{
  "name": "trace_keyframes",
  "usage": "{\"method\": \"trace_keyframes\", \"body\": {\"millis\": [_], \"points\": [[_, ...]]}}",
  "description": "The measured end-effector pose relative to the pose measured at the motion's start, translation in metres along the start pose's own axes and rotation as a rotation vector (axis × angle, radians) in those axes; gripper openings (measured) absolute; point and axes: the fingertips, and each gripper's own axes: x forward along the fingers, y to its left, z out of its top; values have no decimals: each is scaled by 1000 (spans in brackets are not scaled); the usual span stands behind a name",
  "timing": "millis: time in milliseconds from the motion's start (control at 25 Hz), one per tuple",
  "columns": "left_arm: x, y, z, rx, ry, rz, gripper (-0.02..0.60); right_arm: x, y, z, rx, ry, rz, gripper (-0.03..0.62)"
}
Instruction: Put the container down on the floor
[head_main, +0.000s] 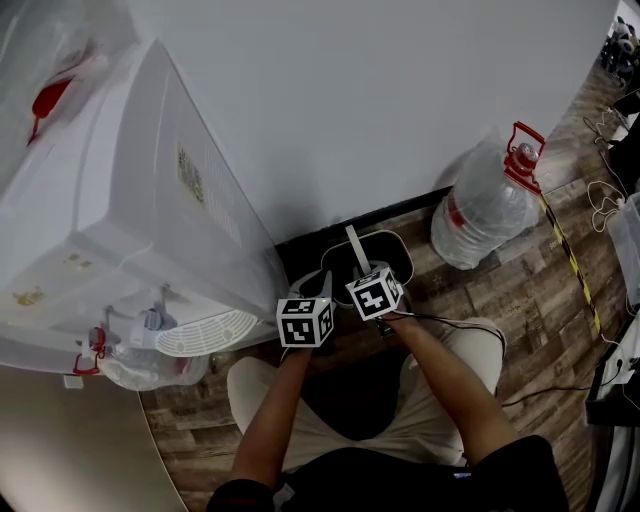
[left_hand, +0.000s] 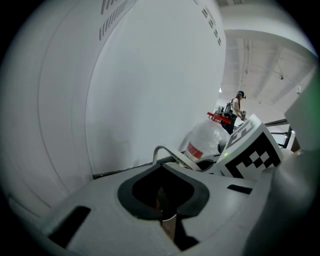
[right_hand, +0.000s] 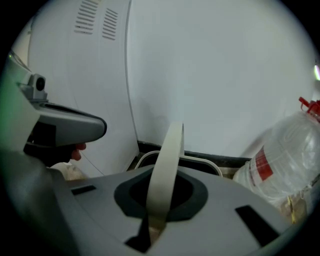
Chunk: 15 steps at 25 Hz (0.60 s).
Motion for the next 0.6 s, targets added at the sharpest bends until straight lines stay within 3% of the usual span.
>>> {"method": "trace_keyframes", "body": {"millis": [600], "points": [[-6, -4, -6, 2, 4, -28, 17, -2, 4, -4, 9, 10, -28, 31]]}}
